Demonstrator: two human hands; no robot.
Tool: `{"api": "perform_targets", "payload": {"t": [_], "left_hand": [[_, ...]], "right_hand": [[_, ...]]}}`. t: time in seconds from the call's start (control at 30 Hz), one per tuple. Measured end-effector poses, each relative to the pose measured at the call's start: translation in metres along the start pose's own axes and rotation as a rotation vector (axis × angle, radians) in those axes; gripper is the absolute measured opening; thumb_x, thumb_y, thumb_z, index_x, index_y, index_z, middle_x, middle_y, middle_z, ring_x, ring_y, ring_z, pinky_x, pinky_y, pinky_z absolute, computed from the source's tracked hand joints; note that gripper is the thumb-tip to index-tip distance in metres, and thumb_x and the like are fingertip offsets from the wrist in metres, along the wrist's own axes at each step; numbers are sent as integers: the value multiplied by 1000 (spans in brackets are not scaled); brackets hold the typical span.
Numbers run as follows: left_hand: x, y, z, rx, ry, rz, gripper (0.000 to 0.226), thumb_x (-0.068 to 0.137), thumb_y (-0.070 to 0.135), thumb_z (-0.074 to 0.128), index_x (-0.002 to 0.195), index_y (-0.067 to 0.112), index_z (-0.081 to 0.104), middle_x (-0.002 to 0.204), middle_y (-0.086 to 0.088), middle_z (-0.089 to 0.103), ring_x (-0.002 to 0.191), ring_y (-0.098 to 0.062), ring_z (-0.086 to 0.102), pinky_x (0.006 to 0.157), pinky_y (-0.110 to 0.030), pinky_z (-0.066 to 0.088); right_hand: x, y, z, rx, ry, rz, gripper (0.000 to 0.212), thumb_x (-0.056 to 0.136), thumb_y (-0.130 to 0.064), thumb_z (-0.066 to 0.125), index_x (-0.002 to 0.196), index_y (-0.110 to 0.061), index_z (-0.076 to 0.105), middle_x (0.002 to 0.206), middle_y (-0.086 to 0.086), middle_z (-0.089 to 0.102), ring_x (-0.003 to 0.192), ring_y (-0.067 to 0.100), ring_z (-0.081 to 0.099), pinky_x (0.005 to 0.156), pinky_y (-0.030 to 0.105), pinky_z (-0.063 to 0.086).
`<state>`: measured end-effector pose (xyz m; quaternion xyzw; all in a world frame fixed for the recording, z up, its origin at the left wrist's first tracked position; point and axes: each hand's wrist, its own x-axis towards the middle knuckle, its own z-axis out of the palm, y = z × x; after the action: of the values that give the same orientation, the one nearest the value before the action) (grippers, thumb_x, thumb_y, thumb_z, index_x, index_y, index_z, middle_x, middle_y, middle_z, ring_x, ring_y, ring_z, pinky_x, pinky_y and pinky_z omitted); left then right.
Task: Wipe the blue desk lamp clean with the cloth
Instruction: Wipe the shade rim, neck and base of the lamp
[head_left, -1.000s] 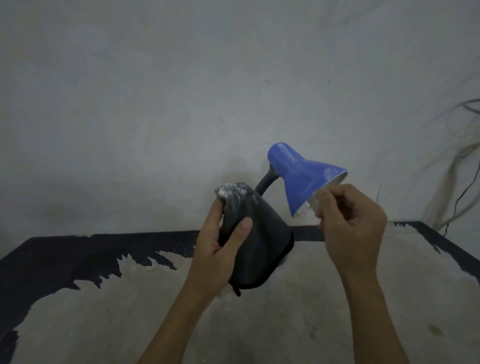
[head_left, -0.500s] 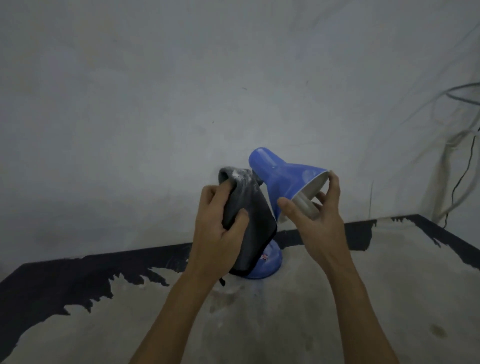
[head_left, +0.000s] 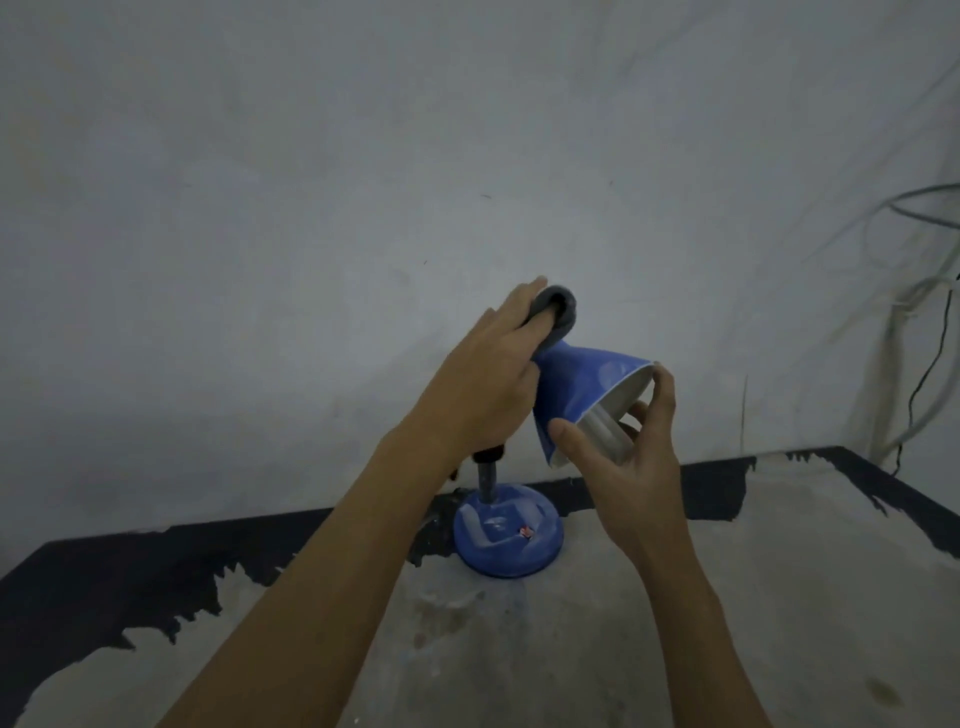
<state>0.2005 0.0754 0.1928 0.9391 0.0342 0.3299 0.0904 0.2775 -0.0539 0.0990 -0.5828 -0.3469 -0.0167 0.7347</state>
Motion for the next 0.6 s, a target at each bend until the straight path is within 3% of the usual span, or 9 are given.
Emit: {"api": "perform_targets", "payload": {"t": [0.13,0.3,0.37,0.43,0.5,0.6], "left_hand": [[0,6,4,20,-35,24,62,92,18,31,154,11,34,167,-2,20,154,-17,14,127,-38,9],[-16,19,13,-112,-45,79,56,93,16,34,147,11,48,161,-1,35,147,-19,34,120,-39,33],[-19,24,14,-149,-16,117,51,94,10,36,142,8,54,156,-2,43,139,-18,45,115,-33,39],[-23,32,14,-169,-4,177,47,94,3,39,137,4,58,150,-6,51,131,-16,50,112,-20,37],[-25,35,13,-164,-17,217,47,93,0,40,136,3,58,148,-8,53,131,-13,47,112,-11,29],[-22,30,8,-131,-53,199,49,95,4,37,142,4,52,153,-5,47,131,-14,47,109,-17,35]], "right_hand": [[1,4,0,14,4,-37,111,67,-50,78,155,-40,12,126,-24,52,103,-1,66,80,18,57],[2,7,2,38,-19,-96,90,80,-33,80,149,-44,23,126,-18,60,109,13,69,89,38,60],[1,9,2,66,-30,-98,91,80,-36,78,152,-41,22,130,-12,62,111,14,69,93,42,58],[0,10,0,70,-49,-109,85,86,-27,73,151,-46,22,126,-16,65,111,10,69,92,35,58],[0,11,-2,47,-72,-112,81,91,-13,69,142,-56,23,115,-34,64,108,2,68,87,24,57],[0,14,-5,20,-65,-84,89,86,-16,75,149,-46,20,107,-41,60,104,-5,67,81,18,57]]}}
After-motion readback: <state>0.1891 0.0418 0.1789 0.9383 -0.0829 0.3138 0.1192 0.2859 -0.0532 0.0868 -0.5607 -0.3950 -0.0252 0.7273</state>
